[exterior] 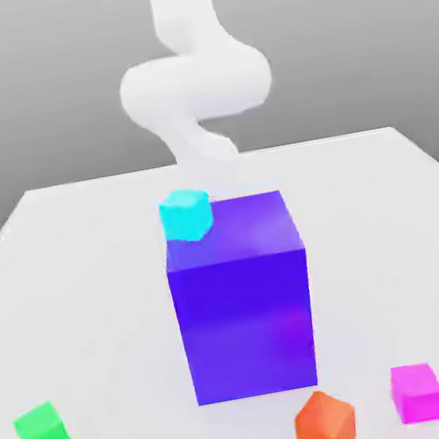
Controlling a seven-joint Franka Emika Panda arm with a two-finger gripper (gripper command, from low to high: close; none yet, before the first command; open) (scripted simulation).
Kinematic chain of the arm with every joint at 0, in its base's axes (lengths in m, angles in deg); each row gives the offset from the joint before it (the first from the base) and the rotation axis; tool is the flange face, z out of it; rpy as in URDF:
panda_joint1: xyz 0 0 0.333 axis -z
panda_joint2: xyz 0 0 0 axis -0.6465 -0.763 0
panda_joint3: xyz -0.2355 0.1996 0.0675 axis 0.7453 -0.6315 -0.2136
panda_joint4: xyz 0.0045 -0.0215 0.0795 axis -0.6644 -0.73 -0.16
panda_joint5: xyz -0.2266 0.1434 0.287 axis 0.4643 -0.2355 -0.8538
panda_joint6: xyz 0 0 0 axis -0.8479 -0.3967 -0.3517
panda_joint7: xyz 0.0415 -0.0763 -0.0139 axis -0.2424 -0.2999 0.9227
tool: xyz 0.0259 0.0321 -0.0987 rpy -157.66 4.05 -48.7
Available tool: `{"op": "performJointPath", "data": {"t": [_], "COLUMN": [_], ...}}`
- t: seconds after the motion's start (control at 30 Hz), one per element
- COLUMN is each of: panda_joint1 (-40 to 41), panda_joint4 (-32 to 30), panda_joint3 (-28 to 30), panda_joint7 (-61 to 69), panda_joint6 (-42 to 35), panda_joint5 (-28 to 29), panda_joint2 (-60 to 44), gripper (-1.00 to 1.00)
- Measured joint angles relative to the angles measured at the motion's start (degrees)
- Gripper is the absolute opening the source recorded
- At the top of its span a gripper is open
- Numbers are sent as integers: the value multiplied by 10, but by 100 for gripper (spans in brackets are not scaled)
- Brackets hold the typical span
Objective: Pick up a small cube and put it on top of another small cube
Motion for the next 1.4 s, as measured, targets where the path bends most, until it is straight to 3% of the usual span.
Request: {"op": "performJointPath", "data": {"t": [0.3, 0.57, 0.73, 0.9, 1.03, 1.07, 1.27, 1.4], "panda_joint1": [-130, -198, -230, -248, -247, -243, -241, -248], "panda_joint4": [-24, -46, -61, -76, -64, -60, -58, -70], "panda_joint3": [51, 43, 30, 25, 17, 13, 10, 19], "panda_joint7": [236, 433, 526, 580, 595, 597, 599, 591], "panda_joint6": [68, 128, 171, 217, 278, 294, 301, 257], "panda_joint5": [-65, -108, -92, -29, -27, -29, -30, -20], "panda_joint2": [-192, -358, -457, -549, -632, -652, -663, -606], "gripper": [0, 0, 0, 0, 0, -100, -100, -100]}}
